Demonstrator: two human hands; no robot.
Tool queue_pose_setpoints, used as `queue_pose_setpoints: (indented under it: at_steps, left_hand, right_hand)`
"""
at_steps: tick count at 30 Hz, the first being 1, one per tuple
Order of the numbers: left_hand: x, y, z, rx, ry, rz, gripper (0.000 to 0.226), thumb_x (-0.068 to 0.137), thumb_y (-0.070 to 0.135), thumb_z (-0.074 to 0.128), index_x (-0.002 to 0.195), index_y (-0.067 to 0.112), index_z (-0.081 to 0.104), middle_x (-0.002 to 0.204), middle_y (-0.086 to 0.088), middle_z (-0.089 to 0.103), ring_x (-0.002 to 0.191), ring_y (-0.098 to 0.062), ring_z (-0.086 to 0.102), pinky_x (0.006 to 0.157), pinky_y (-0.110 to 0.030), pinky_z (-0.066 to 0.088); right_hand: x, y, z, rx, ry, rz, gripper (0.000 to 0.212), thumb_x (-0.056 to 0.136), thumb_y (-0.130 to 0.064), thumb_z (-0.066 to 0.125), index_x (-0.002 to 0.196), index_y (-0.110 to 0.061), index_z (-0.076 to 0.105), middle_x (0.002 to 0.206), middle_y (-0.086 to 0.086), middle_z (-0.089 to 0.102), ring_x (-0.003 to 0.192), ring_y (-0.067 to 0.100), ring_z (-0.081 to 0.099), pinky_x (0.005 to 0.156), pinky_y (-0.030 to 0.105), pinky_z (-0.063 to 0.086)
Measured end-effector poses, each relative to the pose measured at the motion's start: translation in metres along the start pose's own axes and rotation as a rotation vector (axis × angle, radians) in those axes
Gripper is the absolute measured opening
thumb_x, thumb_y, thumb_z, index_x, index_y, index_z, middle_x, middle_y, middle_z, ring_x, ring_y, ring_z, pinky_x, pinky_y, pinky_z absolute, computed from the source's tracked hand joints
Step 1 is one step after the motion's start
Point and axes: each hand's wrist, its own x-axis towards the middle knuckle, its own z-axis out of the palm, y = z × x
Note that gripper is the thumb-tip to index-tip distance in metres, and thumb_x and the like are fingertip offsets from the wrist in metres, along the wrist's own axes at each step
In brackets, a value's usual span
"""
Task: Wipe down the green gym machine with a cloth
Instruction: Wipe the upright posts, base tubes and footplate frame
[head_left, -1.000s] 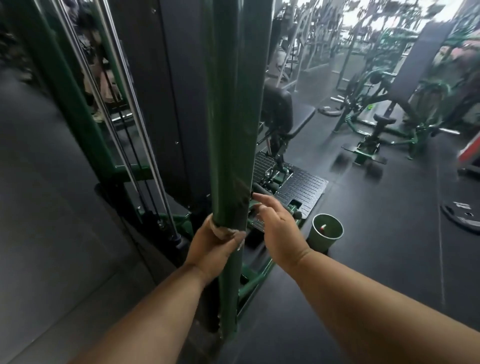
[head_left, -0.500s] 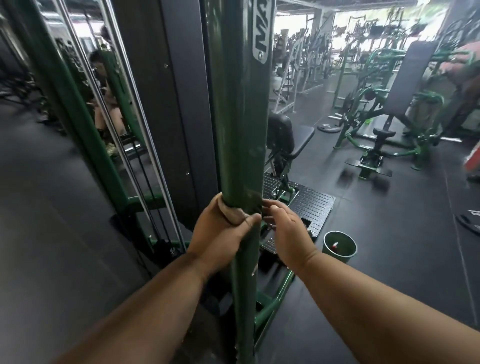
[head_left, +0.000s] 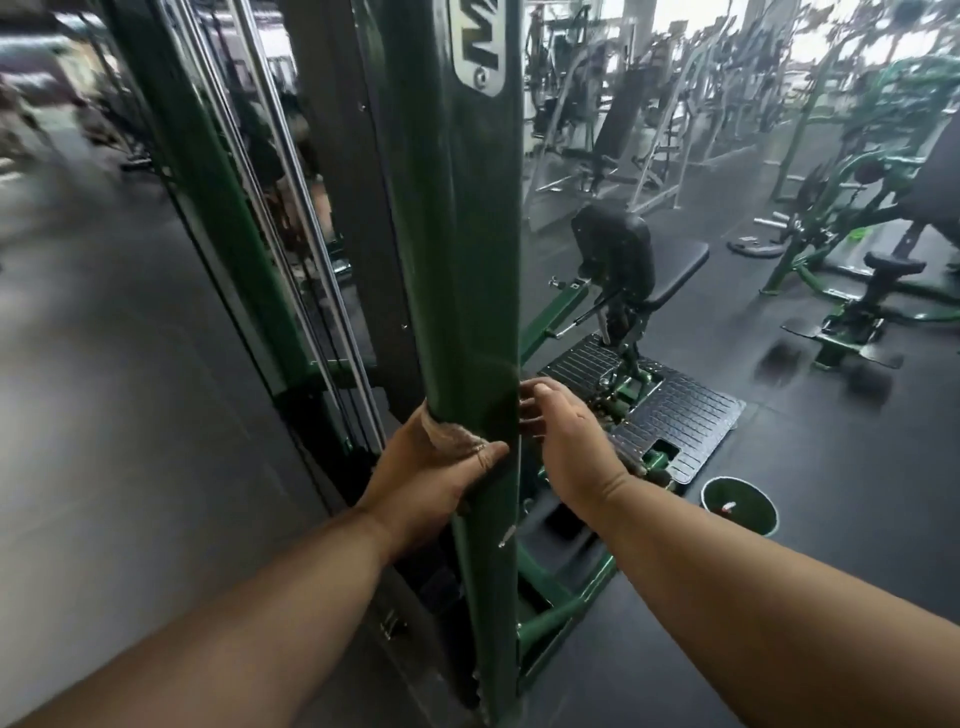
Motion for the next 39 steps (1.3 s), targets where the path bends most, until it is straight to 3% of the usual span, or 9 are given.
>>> queue_pose_setpoints:
  at_steps: [9, 13, 15, 19, 23, 27, 32, 36, 39]
  left_hand:
    - [0.005, 0.069, 0.005, 0.081, 0.245, 0.068, 0.025, 0.087, 0.021, 0.086, 0.072, 0.007, 0.073, 0.065, 0.001, 0.073, 0.061, -0.01, 0.071, 0.061, -0.017, 0.051]
    - [0.016, 0.096, 0.006, -0.098, 0.354, 0.166, 0.034, 0.082, 0.025, 0.087, 0.077, 0.004, 0.06, 0.059, -0.008, 0.061, 0.056, -0.022, 0.061, 0.064, -0.035, 0.055]
    - [0.022, 0.113, 0.003, -0.171, 0.417, 0.218, 0.043, 0.079, 0.03, 0.089, 0.091, 0.0, 0.059, 0.062, -0.004, 0.057, 0.057, -0.022, 0.06, 0.065, -0.04, 0.055]
    - [0.03, 0.143, 0.003, -0.256, 0.516, 0.293, 0.045, 0.077, 0.027, 0.086, 0.101, 0.002, 0.058, 0.069, -0.002, 0.056, 0.061, -0.019, 0.058, 0.063, -0.036, 0.055]
    - [0.025, 0.132, 0.013, -0.29, 0.473, 0.285, 0.032, 0.079, 0.028, 0.089, 0.101, 0.03, 0.067, 0.072, -0.007, 0.059, 0.06, -0.022, 0.055, 0.057, -0.035, 0.051]
    - [0.019, 0.101, 0.018, -0.273, 0.409, 0.23, 0.046, 0.083, 0.029, 0.09, 0.122, 0.022, 0.066, 0.09, -0.031, 0.067, 0.069, -0.03, 0.058, 0.064, -0.04, 0.052]
    - [0.019, 0.107, 0.014, -0.135, 0.527, 0.204, 0.046, 0.08, 0.033, 0.087, 0.116, 0.011, 0.068, 0.09, -0.006, 0.079, 0.079, -0.025, 0.075, 0.07, -0.032, 0.061]
    - [0.031, 0.153, -0.007, -0.033, 0.53, 0.338, 0.05, 0.084, 0.044, 0.082, 0.121, 0.013, 0.069, 0.107, -0.002, 0.08, 0.1, -0.019, 0.077, 0.09, -0.035, 0.061]
    - [0.039, 0.21, -0.021, 0.046, 0.575, 0.427, 0.038, 0.086, 0.05, 0.076, 0.094, 0.013, 0.068, 0.081, 0.011, 0.076, 0.075, -0.001, 0.072, 0.072, -0.016, 0.054]
  right_hand:
    - [0.012, -0.014, -0.025, -0.176, -0.265, -0.062, 0.037, 0.09, -0.047, 0.044, 0.107, -0.036, 0.074, 0.103, -0.007, 0.078, 0.104, 0.017, 0.072, 0.1, 0.052, 0.055]
    - [0.012, -0.044, -0.023, -0.147, -0.344, -0.192, 0.022, 0.106, -0.033, 0.05, 0.104, -0.052, 0.06, 0.097, -0.044, 0.067, 0.097, -0.018, 0.063, 0.087, 0.01, 0.049]
    - [0.018, -0.056, -0.022, -0.174, -0.384, -0.241, 0.026, 0.11, -0.03, 0.048, 0.099, -0.053, 0.052, 0.087, -0.054, 0.058, 0.089, -0.028, 0.056, 0.078, 0.005, 0.042]
    - [0.023, -0.064, -0.02, -0.081, -0.423, -0.245, 0.021, 0.11, -0.027, 0.047, 0.116, -0.04, 0.061, 0.105, -0.029, 0.073, 0.099, -0.006, 0.068, 0.089, 0.024, 0.055]
    - [0.022, -0.063, -0.024, -0.014, -0.473, -0.201, 0.024, 0.111, -0.021, 0.046, 0.111, -0.042, 0.056, 0.097, -0.041, 0.069, 0.097, -0.018, 0.065, 0.081, 0.007, 0.047]
    - [0.024, -0.07, -0.027, -0.001, -0.484, -0.168, 0.024, 0.11, -0.015, 0.047, 0.107, -0.033, 0.062, 0.091, -0.034, 0.073, 0.09, -0.013, 0.068, 0.073, 0.004, 0.048]
    - [0.028, -0.093, -0.023, 0.004, -0.437, -0.219, 0.023, 0.111, -0.03, 0.046, 0.097, -0.036, 0.064, 0.09, -0.038, 0.071, 0.093, -0.017, 0.064, 0.078, 0.003, 0.044]
    - [0.035, -0.133, -0.009, 0.031, -0.389, -0.362, 0.026, 0.112, -0.038, 0.044, 0.106, -0.035, 0.069, 0.105, -0.019, 0.075, 0.105, -0.005, 0.067, 0.095, 0.023, 0.048]
    - [0.041, -0.163, 0.001, 0.052, -0.401, -0.456, 0.029, 0.111, -0.041, 0.041, 0.114, -0.037, 0.069, 0.111, -0.008, 0.074, 0.113, 0.002, 0.067, 0.102, 0.026, 0.049]
